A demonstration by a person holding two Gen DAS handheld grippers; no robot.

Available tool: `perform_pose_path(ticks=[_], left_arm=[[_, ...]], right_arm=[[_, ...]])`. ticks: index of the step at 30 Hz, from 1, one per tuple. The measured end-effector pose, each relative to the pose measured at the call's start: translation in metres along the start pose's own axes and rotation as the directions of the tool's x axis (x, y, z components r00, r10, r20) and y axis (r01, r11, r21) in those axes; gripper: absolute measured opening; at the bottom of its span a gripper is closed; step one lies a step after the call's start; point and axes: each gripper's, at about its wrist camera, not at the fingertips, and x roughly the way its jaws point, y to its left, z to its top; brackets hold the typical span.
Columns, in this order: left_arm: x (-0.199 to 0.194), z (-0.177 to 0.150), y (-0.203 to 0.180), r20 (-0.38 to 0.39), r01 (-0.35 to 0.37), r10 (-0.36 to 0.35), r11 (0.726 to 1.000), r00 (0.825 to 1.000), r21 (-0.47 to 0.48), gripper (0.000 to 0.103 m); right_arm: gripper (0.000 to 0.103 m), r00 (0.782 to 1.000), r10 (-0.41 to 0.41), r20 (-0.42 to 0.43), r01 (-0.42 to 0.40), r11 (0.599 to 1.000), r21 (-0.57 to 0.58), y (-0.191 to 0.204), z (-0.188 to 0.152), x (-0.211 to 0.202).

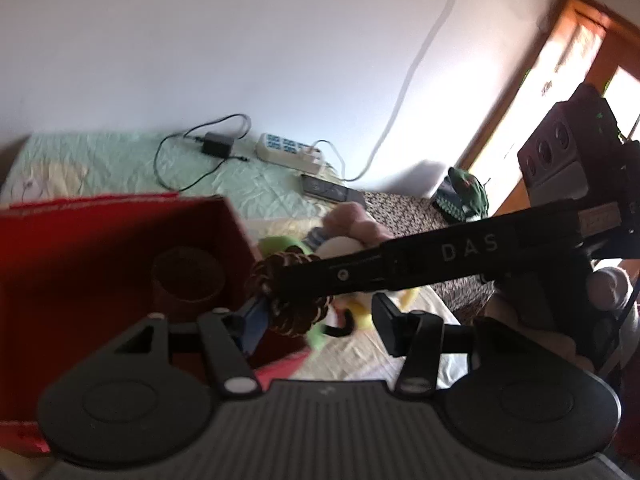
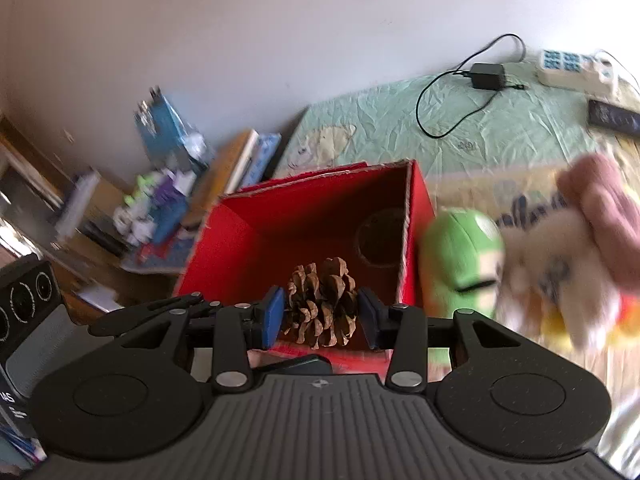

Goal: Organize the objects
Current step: 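Lift the pine cone with the right gripper and carry it over the red box, then lower the pine cone into the box and open the right gripper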

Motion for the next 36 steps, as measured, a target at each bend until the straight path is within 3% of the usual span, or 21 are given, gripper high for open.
perform_pose_path(ticks=[6, 12, 21, 28, 31, 36], left_arm=[[0.027, -0.003, 0.051, -0.07, 0.029, -0.035, 0.996, 0.997, -0.082, 0.053], [0.052, -0.012, 0.079, -0.17, 0.047, -0.067, 0.992, 0.983, -0.12, 0.053], [0.043, -0.022, 0.099, -0.2, 0.047, -0.065, 0.994, 0.978, -0.095, 0.059], [0.031, -0.023, 0.11, -0.203, -0.001, -0.013, 0.998, 0.979, -0.067, 0.064], [0.026, -0.023, 0.114, -0.207, -0.02, 0.008, 0.998, 0.978, -0.055, 0.064], [0.023, -0.024, 0.12, -0.217, -0.052, 0.041, 0.998, 0.975, -0.044, 0.064]], right_arm=[[0.043, 0.982, -0.135, -0.136, 0.123, 0.988, -0.092, 0.014, 0.022, 0.056], [0.043, 0.928, -0.27, -0.256, 0.219, 0.953, -0.21, 0.028, 0.027, 0.096], [0.043, 0.792, -0.481, -0.375, 0.312, 0.848, -0.43, 0.041, 0.02, 0.149], [0.042, 0.72, -0.587, -0.371, 0.321, 0.755, -0.572, 0.051, 0.008, 0.169], [0.042, 0.699, -0.615, -0.366, 0.324, 0.728, -0.604, 0.05, 0.008, 0.172], [0.042, 0.7, -0.608, -0.374, 0.333, 0.742, -0.582, 0.046, 0.008, 0.167]])
